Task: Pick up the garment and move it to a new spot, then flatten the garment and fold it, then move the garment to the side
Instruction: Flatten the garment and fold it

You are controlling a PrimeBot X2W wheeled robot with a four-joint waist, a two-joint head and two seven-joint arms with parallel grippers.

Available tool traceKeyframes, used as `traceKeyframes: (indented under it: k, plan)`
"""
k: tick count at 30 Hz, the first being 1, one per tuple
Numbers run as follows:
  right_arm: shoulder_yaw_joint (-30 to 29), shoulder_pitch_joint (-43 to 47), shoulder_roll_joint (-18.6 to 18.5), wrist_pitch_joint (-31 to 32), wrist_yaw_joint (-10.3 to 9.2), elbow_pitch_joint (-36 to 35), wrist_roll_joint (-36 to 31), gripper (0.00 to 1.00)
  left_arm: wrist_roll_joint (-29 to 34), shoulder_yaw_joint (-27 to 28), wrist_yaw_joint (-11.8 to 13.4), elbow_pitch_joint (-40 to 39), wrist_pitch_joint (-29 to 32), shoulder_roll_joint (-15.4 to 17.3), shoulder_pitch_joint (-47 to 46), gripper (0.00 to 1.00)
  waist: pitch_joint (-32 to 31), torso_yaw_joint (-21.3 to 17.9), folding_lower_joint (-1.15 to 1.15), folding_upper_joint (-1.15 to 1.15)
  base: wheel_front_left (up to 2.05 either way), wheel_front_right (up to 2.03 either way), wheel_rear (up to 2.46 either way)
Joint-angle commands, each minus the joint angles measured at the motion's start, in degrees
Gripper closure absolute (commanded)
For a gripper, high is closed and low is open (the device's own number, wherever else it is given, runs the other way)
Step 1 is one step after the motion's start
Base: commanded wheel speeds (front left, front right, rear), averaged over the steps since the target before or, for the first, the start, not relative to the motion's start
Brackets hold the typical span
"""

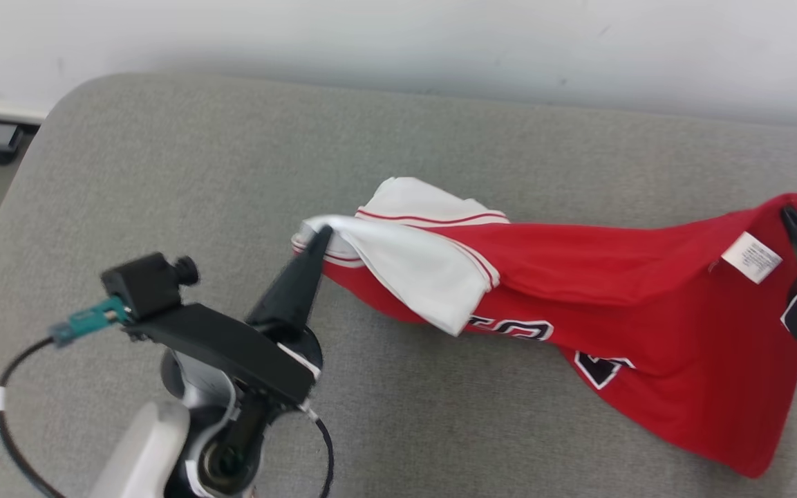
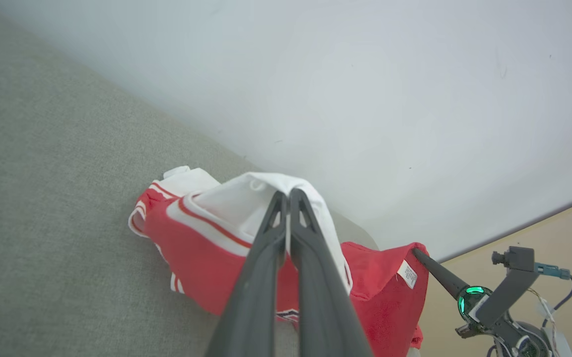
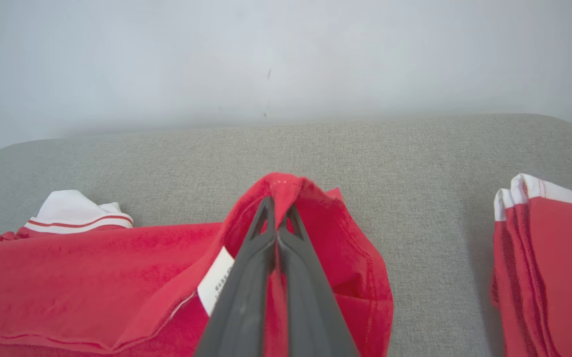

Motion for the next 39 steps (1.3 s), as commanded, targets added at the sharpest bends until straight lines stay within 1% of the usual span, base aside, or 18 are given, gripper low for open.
traceKeyframes:
  k: [1,7,13,16,20,21,26,30,33,36,39]
  plan:
    - [0.43,0.05,0.12,-0.68,-0.05,-0.47,0.99,1.00,0.40,0.91,0.32,-0.04,-0.83,0.32,-1.20,1.00,-2.10,-1.98,0.00,0.00,0.00,0.00,0.00]
    - [2.02,-1.95,0.42,-3.05,-0.05,-1.24,1.97,1.00,0.10,4.57,1.07,0.79,-3.18,-0.55,-5.57,1.00,-4.67,-4.09,0.00,0.00,0.00,0.00,0.00]
    - [1.98,-6.16,0.97,-5.09,-0.05,-0.90,3.52,1.00,-0.17,7.37,1.78,2.19,-4.86,-1.58,-11.49,1.00,-6.17,-5.55,0.00,0.00,0.00,0.00,0.00]
    - [2.20,-8.17,0.64,-5.34,-0.05,-0.50,4.12,1.00,-0.65,8.42,1.96,3.19,-5.25,-2.09,-14.47,1.00,-6.37,-6.06,0.00,0.00,0.00,0.00,0.00]
    - [4.19,-12.06,0.33,-4.08,-0.05,1.02,5.78,1.00,-1.56,10.52,2.80,5.10,-5.55,-2.63,-19.18,1.00,-5.39,-7.46,0.00,0.00,0.00,0.00,0.00]
    - [4.19,-12.06,0.33,-4.08,-0.05,1.02,5.78,1.00,-1.56,10.52,2.80,5.10,-5.55,-2.63,-19.18,1.00,-5.39,-7.46,0.00,0.00,0.00,0.00,0.00]
    - [7.23,-17.98,-0.07,-3.11,-0.05,5.68,7.30,1.00,-0.60,11.98,3.82,10.74,-5.95,-2.68,-26.36,1.00,-3.11,-8.93,0.00,0.00,0.00,0.00,0.00]
    - [10.07,-22.47,-0.03,-3.58,-0.05,10.16,7.89,1.00,-0.21,12.29,3.73,16.26,-6.48,-2.89,-31.89,1.00,-0.57,-9.96,0.00,0.00,0.00,0.00,0.00]
    - [13.60,-26.53,-0.68,-4.36,-0.05,13.40,7.05,1.00,0.13,12.29,3.78,19.62,-6.46,-2.90,-36.33,1.00,2.17,-10.88,0.00,0.00,0.00,0.00,0.00]
    - [14.99,-31.35,0.03,-6.12,-0.05,17.16,7.70,1.00,3.68,10.73,3.88,23.16,-6.81,-1.47,-41.14,1.00,5.20,-11.28,0.00,0.00,0.00,0.00,0.00]
    - [14.42,-36.15,0.10,-8.83,-0.05,20.65,6.56,1.00,7.49,8.20,4.49,26.27,-7.13,-0.72,-45.96,1.00,8.47,-10.71,0.00,0.00,0.00,0.00,0.00]
